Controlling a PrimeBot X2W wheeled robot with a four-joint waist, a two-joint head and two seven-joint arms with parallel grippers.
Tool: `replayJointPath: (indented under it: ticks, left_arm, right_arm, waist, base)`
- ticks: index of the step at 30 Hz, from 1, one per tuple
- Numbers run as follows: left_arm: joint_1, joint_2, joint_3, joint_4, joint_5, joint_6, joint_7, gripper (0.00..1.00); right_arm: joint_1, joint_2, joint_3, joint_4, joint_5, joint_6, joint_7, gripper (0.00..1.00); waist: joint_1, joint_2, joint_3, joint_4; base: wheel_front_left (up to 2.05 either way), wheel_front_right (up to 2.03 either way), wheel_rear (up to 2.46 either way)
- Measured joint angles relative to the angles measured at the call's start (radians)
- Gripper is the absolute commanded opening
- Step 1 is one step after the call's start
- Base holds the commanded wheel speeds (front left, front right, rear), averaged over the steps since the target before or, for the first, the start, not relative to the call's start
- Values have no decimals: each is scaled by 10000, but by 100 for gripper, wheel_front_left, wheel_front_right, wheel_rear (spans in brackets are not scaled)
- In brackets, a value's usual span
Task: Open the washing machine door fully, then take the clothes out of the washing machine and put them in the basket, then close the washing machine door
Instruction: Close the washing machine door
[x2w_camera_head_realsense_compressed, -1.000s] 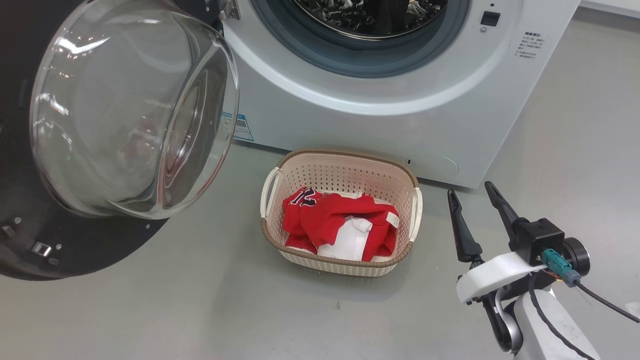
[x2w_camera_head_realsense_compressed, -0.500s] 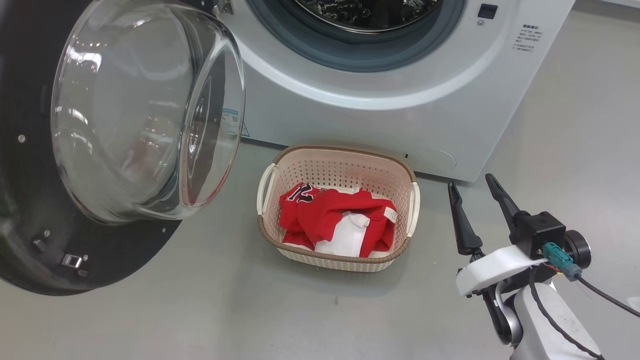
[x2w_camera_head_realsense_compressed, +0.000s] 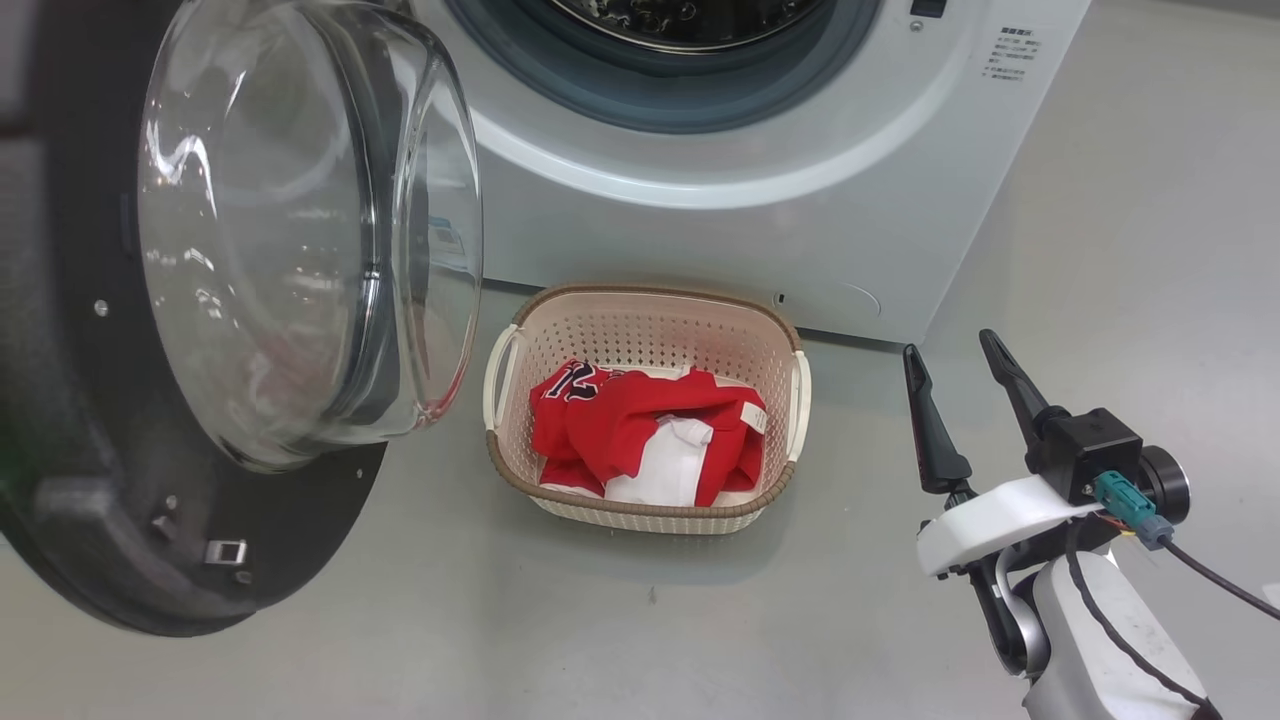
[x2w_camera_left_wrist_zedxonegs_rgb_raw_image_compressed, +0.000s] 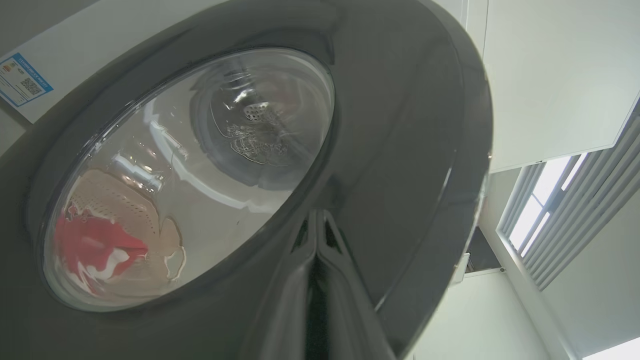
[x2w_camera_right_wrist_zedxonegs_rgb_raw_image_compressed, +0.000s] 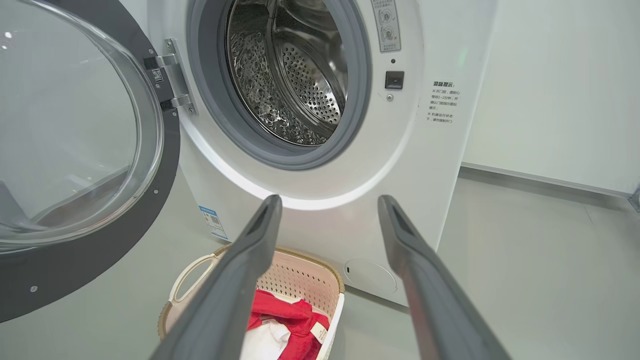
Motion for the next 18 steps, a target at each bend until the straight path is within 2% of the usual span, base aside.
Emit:
replayJointPath:
  ticks: [18]
  left_arm:
    - [656, -474, -744, -1814, -374, -173, 1310, 0]
  right_arm:
    - [-64, 92, -6, -188, 0, -6, 0, 100]
  waist:
    - [0, 0, 19, -866]
  base:
    - [0, 0, 0]
